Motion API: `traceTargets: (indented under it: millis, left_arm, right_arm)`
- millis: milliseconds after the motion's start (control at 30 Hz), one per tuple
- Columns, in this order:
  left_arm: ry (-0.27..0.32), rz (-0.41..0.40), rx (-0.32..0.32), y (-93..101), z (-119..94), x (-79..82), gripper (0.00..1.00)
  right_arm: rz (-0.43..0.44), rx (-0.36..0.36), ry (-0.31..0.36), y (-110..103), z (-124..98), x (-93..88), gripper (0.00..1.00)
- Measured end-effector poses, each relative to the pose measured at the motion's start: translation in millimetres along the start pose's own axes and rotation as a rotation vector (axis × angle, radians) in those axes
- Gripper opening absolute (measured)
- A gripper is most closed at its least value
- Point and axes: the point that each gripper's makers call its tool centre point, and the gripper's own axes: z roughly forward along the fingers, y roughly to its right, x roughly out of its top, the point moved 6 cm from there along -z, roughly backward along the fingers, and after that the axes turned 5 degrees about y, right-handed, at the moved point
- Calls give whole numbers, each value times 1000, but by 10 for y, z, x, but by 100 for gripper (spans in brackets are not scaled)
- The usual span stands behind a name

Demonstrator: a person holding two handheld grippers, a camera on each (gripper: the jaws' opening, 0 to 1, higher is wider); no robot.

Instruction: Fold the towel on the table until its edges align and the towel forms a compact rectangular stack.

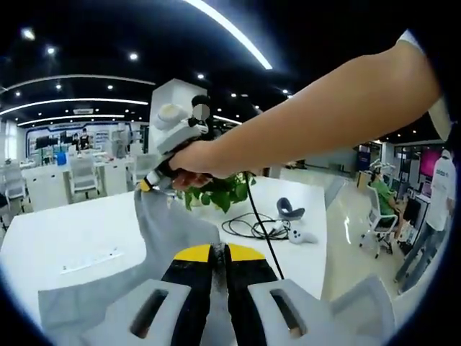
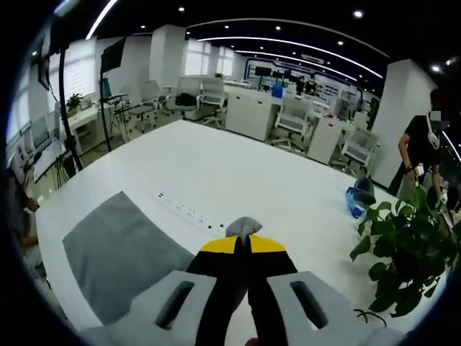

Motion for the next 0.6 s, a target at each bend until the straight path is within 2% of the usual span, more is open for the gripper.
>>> traceTargets:
  millis: [600]
  left_arm:
    - [37, -23, 43, -314, -456, -25, 6]
  right_arm:
    - [-38, 47, 21, -581, 180, 275, 1]
